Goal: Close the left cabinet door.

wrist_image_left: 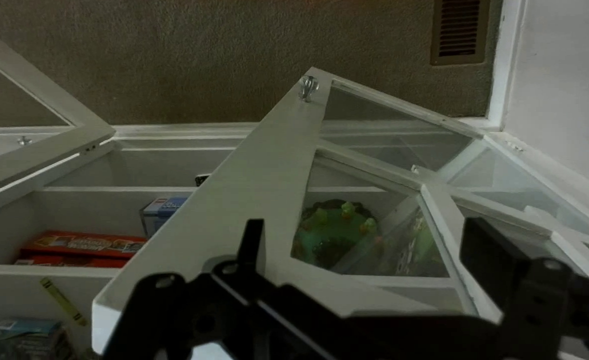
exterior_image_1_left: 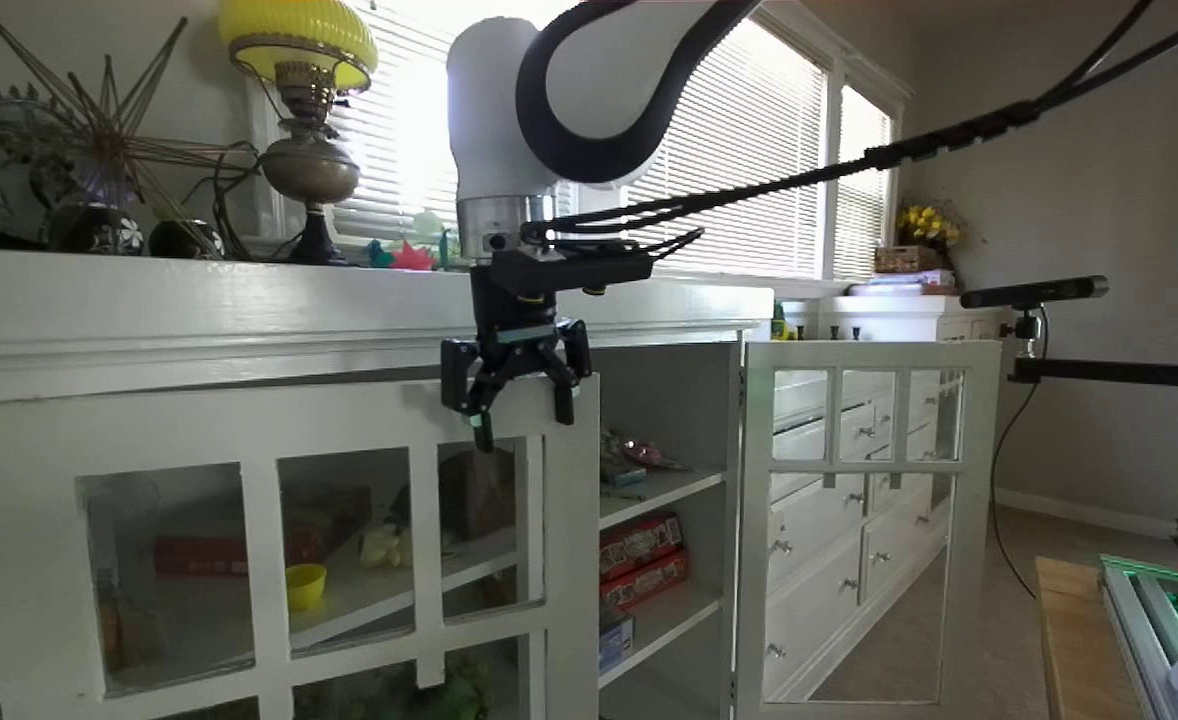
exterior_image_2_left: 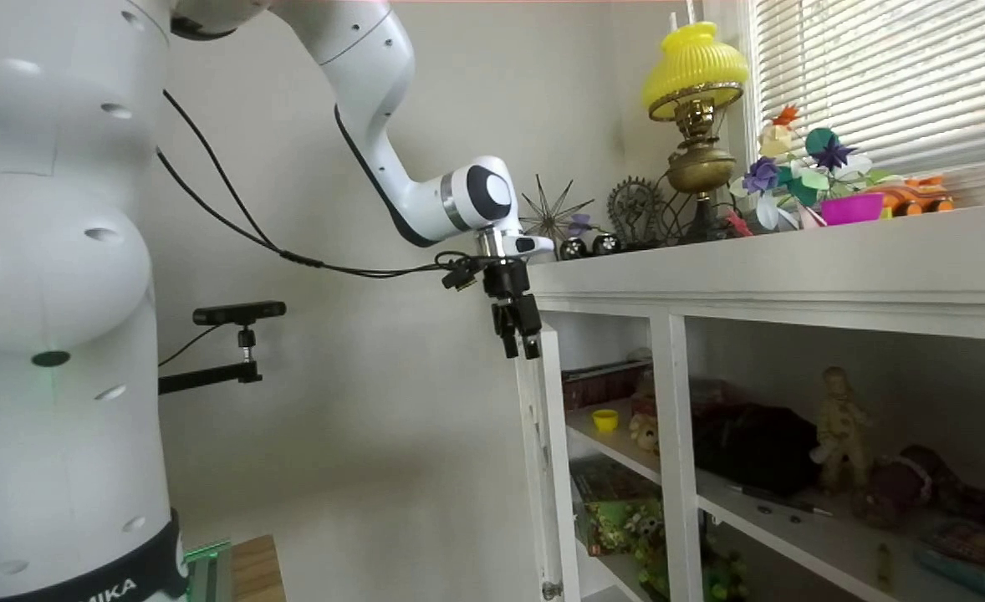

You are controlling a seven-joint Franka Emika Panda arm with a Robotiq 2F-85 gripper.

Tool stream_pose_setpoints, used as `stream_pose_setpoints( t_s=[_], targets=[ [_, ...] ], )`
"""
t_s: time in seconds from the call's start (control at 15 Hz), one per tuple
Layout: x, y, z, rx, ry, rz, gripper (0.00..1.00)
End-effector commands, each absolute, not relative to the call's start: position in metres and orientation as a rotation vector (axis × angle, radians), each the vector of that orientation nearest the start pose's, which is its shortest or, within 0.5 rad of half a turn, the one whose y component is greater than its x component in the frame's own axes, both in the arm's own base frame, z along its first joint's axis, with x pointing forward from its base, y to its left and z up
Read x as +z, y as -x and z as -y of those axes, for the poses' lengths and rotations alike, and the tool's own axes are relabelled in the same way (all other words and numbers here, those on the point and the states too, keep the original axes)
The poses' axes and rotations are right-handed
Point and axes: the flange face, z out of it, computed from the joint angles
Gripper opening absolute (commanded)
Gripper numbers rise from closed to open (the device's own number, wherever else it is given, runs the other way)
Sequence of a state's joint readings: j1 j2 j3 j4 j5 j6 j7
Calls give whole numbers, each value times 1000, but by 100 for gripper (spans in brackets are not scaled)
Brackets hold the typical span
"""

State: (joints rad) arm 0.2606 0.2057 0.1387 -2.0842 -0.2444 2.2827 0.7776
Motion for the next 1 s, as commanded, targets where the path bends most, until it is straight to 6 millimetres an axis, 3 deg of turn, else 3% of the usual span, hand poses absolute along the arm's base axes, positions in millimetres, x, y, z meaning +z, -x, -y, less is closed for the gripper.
stream_pose_setpoints(
  t_s=[0.0, 0.6, 0.67, 0.73, 0.93],
  targets=[
    [323, -561, -216, -203, 3310, -292, 100],
    [325, -589, -202, -364, 3384, -256, 100],
    [327, -590, -200, -386, 3388, -253, 83],
    [329, -591, -199, -399, 3393, -252, 74],
    [333, -592, -199, -464, 3397, -245, 52]
  ],
)
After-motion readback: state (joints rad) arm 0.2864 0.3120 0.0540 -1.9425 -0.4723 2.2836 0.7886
